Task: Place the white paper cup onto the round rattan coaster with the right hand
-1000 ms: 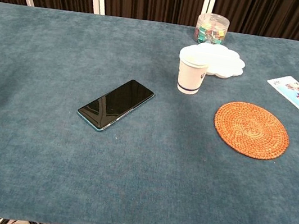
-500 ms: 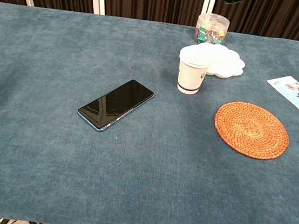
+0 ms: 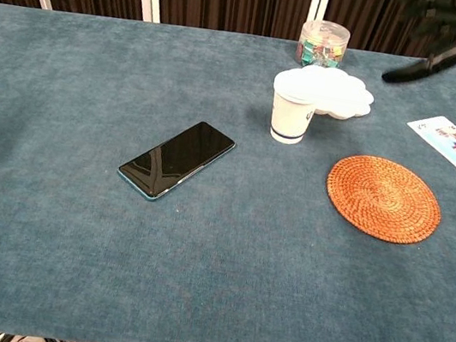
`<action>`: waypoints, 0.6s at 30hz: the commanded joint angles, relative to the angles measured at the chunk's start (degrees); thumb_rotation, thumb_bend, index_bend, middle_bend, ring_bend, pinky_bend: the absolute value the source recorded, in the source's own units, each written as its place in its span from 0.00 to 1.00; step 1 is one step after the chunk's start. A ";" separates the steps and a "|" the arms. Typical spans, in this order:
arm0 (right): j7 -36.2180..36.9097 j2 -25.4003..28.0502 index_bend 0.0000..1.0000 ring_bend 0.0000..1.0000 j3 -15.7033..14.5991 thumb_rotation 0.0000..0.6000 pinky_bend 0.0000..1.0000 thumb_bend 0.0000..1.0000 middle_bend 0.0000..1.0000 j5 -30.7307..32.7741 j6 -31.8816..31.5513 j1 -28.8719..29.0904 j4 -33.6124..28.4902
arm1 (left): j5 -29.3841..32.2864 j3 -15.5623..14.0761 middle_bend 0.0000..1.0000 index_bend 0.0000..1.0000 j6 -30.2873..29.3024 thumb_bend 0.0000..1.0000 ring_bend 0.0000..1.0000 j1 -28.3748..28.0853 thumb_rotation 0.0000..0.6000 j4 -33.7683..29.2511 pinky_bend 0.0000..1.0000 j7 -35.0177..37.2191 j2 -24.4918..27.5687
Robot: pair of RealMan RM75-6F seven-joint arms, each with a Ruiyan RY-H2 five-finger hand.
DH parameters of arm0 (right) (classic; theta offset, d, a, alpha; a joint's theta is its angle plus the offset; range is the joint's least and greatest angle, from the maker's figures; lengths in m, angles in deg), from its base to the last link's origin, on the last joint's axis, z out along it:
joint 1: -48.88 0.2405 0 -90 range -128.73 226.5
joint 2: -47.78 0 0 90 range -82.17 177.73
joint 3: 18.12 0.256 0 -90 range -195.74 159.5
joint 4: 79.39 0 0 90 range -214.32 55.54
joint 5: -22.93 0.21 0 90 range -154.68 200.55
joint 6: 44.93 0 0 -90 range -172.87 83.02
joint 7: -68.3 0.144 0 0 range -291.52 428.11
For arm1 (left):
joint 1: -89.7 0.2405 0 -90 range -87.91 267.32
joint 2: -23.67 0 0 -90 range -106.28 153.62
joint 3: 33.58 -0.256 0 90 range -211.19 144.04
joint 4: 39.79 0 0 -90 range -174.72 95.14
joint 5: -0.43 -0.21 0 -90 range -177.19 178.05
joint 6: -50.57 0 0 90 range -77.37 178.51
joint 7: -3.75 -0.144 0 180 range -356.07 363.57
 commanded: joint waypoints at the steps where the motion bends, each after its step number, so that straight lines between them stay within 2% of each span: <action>1: 3.42 -6.21 0.00 0.09 -2.71 1.00 0.11 0.00 0.06 -3.65 0.06 -2.06 6.27 | 0.03 0.00 0.00 0.01 0.07 0.30 0.00 -0.03 1.00 -0.05 0.00 -0.18 -0.03; 6: 5.39 -14.31 0.00 0.10 -2.66 1.00 0.11 0.00 0.10 -6.44 -1.79 -2.19 15.88 | 0.60 0.19 0.00 0.01 0.43 0.30 0.00 -0.13 1.00 -0.01 0.00 -0.11 0.04; 11: 6.71 -19.54 0.01 0.11 -2.57 1.00 0.11 0.01 0.10 -6.52 -0.22 -1.58 22.97 | 0.90 0.40 0.00 0.01 0.50 0.30 0.00 -0.19 1.00 0.00 0.00 0.10 0.15; 18: 10.49 -26.93 0.04 0.12 -0.31 1.00 0.11 0.02 0.12 -6.73 2.32 -0.41 33.22 | 1.10 0.44 0.00 0.01 0.85 0.30 0.00 -0.32 1.00 0.00 0.00 0.24 0.27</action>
